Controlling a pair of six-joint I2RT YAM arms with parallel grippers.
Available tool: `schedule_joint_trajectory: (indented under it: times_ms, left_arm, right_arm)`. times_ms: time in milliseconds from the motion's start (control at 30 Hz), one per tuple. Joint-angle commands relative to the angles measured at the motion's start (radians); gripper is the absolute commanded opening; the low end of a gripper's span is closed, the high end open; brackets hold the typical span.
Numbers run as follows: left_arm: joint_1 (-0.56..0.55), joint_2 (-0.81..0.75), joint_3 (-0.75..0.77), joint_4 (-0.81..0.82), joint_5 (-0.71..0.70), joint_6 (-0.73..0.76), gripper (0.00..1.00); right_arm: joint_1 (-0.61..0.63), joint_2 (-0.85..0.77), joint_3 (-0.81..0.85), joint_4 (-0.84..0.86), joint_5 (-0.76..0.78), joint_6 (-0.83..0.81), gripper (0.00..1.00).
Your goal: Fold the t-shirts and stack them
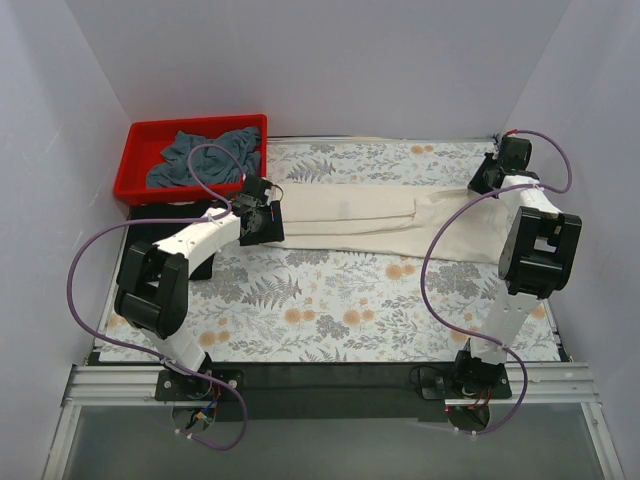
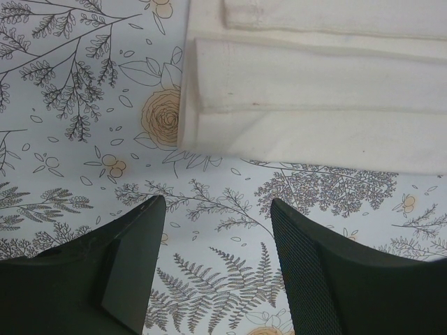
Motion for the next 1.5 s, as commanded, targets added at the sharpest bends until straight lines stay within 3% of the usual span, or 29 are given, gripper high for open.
schedule_joint_trajectory:
  times_ms: [0,33,167,367,733,1033,1267,1467]
  left_arm:
    - [-0.003,-0.010,-0.005,0.001,0.010,-0.012,0.57]
    - [-0.005,-0.015,-0.007,0.003,0.010,-0.013,0.57]
    - [-0.003,-0.021,-0.011,0.003,0.007,-0.019,0.57]
    - [-0.005,-0.017,-0.001,0.007,0.019,-0.021,0.57]
    - [-0.005,-0.006,0.018,0.007,0.041,-0.016,0.58]
    - [-0.005,-0.023,-0.001,0.001,0.041,-0.012,0.58]
    - [-0.005,-0.030,-0.005,-0.002,0.041,-0.013,0.58]
    - [-0.003,-0.040,-0.021,0.000,0.038,-0.018,0.58]
  right_arm:
    - [-0.005,0.044,0.064,0.081,-0.014,0.009,0.27]
    - [-0.007,0.045,0.068,0.080,-0.031,-0.002,0.31]
    - [-0.007,-0.002,0.055,0.078,-0.047,-0.037,0.32]
    - [0.034,-0.021,0.055,0.003,-0.212,-0.116,0.37]
    - [0.250,0.041,0.057,-0.049,0.005,-0.240,0.42]
    - [0.304,0.128,0.089,-0.049,0.100,-0.238,0.41]
    - [0.307,0.173,0.118,-0.049,0.117,-0.245,0.35]
    - [0.311,0.191,0.143,-0.049,0.113,-0.269,0.19]
